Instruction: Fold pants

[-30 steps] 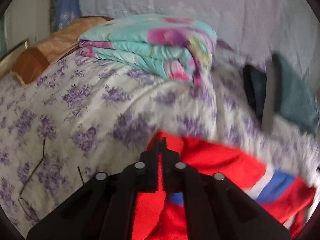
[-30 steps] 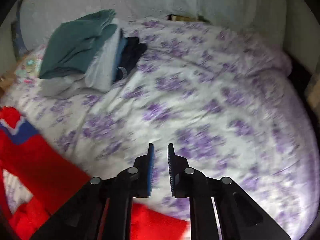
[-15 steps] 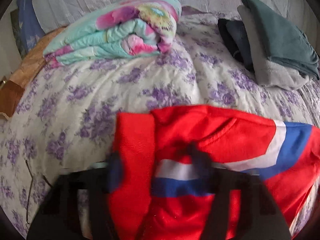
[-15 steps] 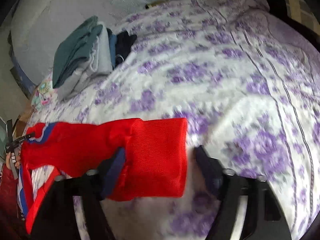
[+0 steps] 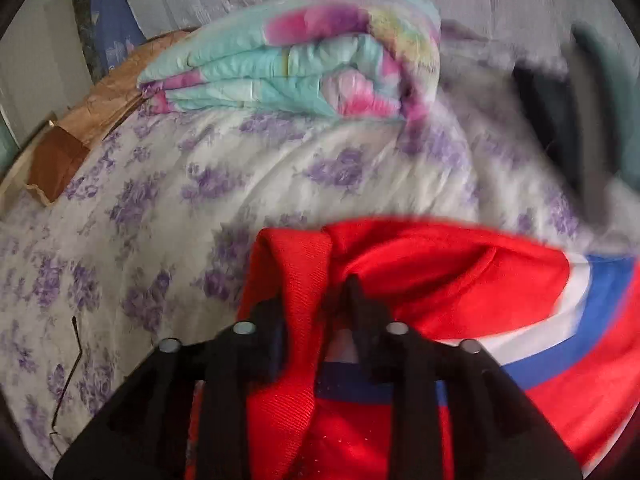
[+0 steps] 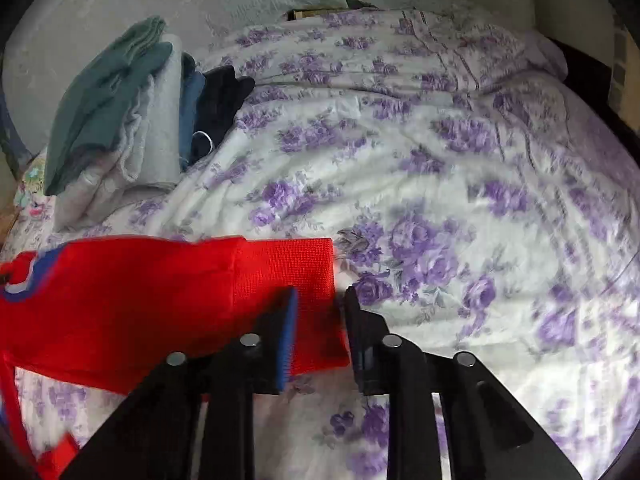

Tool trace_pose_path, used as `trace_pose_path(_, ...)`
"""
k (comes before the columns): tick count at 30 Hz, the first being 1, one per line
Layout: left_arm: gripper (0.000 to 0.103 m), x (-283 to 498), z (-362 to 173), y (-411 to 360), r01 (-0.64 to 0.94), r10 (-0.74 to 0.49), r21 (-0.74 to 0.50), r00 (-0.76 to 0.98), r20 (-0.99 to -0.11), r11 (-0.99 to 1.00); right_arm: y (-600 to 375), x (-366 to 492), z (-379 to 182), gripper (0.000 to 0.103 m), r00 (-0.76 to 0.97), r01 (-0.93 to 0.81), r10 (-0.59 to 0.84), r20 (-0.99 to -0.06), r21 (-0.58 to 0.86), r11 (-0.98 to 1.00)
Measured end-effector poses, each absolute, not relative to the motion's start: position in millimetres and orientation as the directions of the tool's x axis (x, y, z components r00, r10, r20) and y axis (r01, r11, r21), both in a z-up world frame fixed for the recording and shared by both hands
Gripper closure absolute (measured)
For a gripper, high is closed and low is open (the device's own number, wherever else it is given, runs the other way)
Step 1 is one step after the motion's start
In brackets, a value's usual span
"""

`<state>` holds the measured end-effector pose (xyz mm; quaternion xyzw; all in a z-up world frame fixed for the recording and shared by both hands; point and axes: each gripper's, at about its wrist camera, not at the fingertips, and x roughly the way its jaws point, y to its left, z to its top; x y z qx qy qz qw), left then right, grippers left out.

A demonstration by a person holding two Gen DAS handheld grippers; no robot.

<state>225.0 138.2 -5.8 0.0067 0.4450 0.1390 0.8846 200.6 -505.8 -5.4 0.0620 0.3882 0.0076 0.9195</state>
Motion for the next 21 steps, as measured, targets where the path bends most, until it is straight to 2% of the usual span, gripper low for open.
trace_pose_path(1,0.072,217.3,0.0,132.4,-0.231,0.274,0.167,0.591,-0.758,0.959,-507.6,191.9,1.8,0.077,0.728,0.04,0.066,-0.683,0.138,0.99)
trace_pose_path(3,0.055,199.7,12.8,121.5,-0.191,0.293,0.222,0.63,-0.719,0.956,-509.9,166.8,18.0,0.062,0.783,0.026,0.098,-0.614,0.19,0.981)
trace_pose_path(4,0.042,187.0,20.3,115.8,-0.181,0.318,0.266,0.655,-0.685,0.947,-508.9,156.0,23.2,0.061,0.797,0.017,0.104,-0.595,0.195,0.981)
trace_pose_path(5,0.036,175.8,25.5,111.9,-0.181,0.346,0.308,0.676,-0.65,0.934,-506.3,145.8,26.8,0.059,0.804,0.008,0.111,-0.584,0.197,0.98)
trace_pose_path(7,0.033,153.4,32.0,108.2,-0.168,0.366,0.356,0.699,-0.614,0.919,-496.3,120.5,28.6,0.058,0.798,-0.035,0.167,-0.58,0.232,0.972)
trace_pose_path(10,0.022,116.9,41.1,123.2,-0.145,0.307,0.294,0.702,-0.642,0.945,-475.2,81.6,22.0,0.052,0.751,-0.116,0.303,-0.587,0.335,0.935)
trace_pose_path(15,0.022,61.9,43.6,168.7,-0.162,0.188,0.108,0.648,-0.738,0.981,-446.2,26.8,-1.8,0.045,0.639,-0.192,0.477,-0.603,0.475,0.859)
trace_pose_path(17,0.022,37.2,39.8,190.5,-0.177,0.138,0.032,0.628,-0.766,0.984,-442.6,12.8,-10.1,0.045,0.614,-0.182,0.499,-0.611,0.505,0.843)
trace_pose_path(21,0.022,8.4,21.4,207.9,-0.161,0.065,-0.04,0.597,-0.8,0.986,-435.2,-9.3,-19.5,0.045,0.583,-0.18,0.533,-0.613,0.542,0.821)
